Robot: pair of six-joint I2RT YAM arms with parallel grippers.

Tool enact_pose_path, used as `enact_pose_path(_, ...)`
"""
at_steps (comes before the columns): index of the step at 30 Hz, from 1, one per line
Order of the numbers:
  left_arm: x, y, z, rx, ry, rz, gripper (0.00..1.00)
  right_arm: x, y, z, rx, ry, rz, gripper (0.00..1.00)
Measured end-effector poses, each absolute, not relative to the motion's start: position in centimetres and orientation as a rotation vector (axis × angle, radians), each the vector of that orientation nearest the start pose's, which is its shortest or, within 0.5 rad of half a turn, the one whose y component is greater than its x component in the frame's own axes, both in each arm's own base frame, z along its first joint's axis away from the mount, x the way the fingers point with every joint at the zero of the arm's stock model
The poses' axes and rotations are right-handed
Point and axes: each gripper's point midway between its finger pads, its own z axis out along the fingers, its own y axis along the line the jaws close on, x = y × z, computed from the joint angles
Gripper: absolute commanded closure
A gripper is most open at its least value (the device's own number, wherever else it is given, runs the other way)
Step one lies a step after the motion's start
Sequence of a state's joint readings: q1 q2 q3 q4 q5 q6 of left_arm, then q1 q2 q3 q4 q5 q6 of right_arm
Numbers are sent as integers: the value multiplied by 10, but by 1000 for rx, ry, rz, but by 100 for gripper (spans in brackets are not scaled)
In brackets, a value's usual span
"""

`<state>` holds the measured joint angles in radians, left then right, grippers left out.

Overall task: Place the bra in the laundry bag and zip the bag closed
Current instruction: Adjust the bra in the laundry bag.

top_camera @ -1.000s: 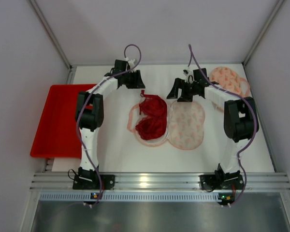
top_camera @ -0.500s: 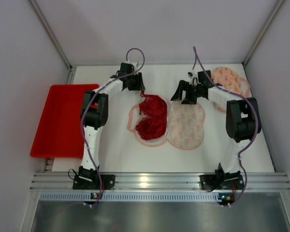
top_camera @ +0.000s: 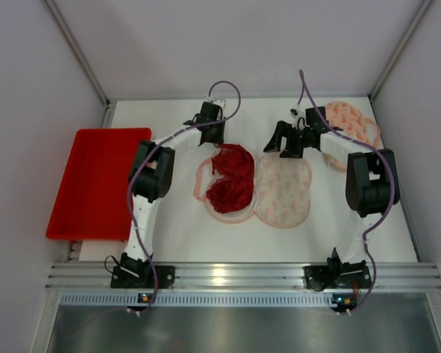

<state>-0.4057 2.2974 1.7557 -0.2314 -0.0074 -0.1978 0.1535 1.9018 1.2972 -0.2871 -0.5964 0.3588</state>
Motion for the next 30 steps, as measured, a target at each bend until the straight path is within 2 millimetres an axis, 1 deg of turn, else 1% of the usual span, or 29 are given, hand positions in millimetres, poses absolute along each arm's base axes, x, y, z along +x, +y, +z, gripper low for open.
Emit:
enact_pose_path(1,535,-238,32,239,2351,-275,74,421,177,84,-12,2487,955,12)
enact_pose_path(2,535,-238,32,236,2352,-266,81,420,177,84,-12,2488,956,12)
enact_pose_path(4,534,-236,32,223,2358,-255,89,420,177,84,-10,2490,955,12)
enact_pose_path(6,534,-234,32,215,2362,-252,100,420,177,84,-10,2490,956,12)
enact_pose_path(12,532,-230,36,211,2393,-255,100,418,176,84,-9,2491,956,12)
enact_pose_path(15,528,-233,47,222,2390,-287,100,414,175,86,-8,2494,955,12)
enact_pose_path(18,527,-237,75,228,2348,-328,100,413,175,92,-16,2483,954,12)
enact_pose_path(19,525,-238,88,230,2328,-345,100,413,175,94,-20,2478,953,12)
enact_pose_path(21,521,-239,113,232,2290,-375,100,414,175,97,-25,2470,952,12)
enact_pose_path(24,512,-241,142,237,2243,-413,100,414,174,100,-29,2463,950,12)
enact_pose_path(25,507,-242,150,240,2232,-426,100,414,174,101,-30,2461,949,12)
enact_pose_path(27,497,-242,157,243,2225,-445,100,414,173,102,-30,2461,948,12)
enact_pose_path(28,489,-243,157,249,2231,-454,100,413,173,102,-29,2463,948,12)
enact_pose_path(30,474,-246,152,266,2252,-466,100,412,173,102,-31,2468,946,12)
